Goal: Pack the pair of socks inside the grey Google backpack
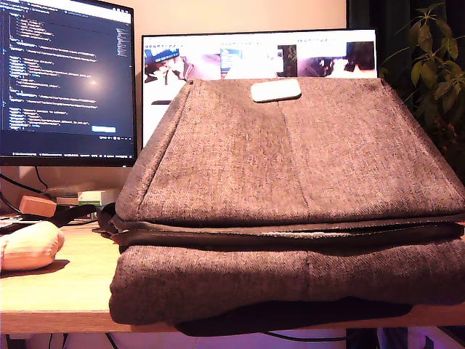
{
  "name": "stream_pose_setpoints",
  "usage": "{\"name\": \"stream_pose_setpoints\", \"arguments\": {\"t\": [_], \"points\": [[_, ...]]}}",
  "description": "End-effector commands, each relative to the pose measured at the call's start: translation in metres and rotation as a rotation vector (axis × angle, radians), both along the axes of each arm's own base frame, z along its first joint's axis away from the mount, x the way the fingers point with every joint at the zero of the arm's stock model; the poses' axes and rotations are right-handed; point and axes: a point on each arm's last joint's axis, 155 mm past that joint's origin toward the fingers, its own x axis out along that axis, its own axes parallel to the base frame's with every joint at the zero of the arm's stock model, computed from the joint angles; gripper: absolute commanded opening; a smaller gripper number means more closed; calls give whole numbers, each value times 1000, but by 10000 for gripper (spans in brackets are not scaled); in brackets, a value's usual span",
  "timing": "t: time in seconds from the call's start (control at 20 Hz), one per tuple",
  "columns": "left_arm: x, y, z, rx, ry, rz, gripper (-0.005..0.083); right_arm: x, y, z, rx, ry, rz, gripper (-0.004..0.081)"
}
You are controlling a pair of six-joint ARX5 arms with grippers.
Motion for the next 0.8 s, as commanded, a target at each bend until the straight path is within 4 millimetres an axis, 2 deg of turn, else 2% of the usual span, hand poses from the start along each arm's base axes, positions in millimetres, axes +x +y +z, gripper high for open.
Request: {"name": "stream_pose_setpoints", "arguments": {"t": [0.0,0.3,0.35,0.55,0.75], "points": [[-5,-4,-14,-13,48,-17,-22,-7,0,-20,11,71,-4,-10],[-5,-5,-13,-17,44,-25,-22,-7,0,-20,11,70,-3,-10],[-6,-13,-11,-32,37,-67,-22,-7,0,-20,11,71,-3,-10],[-25,-74,7,-126,-11,-392,-22,-6,2,-18,14,62,4,-10],[-35,-110,18,-182,-24,-547,-22,-6,2,-18,29,63,0,-10]]}}
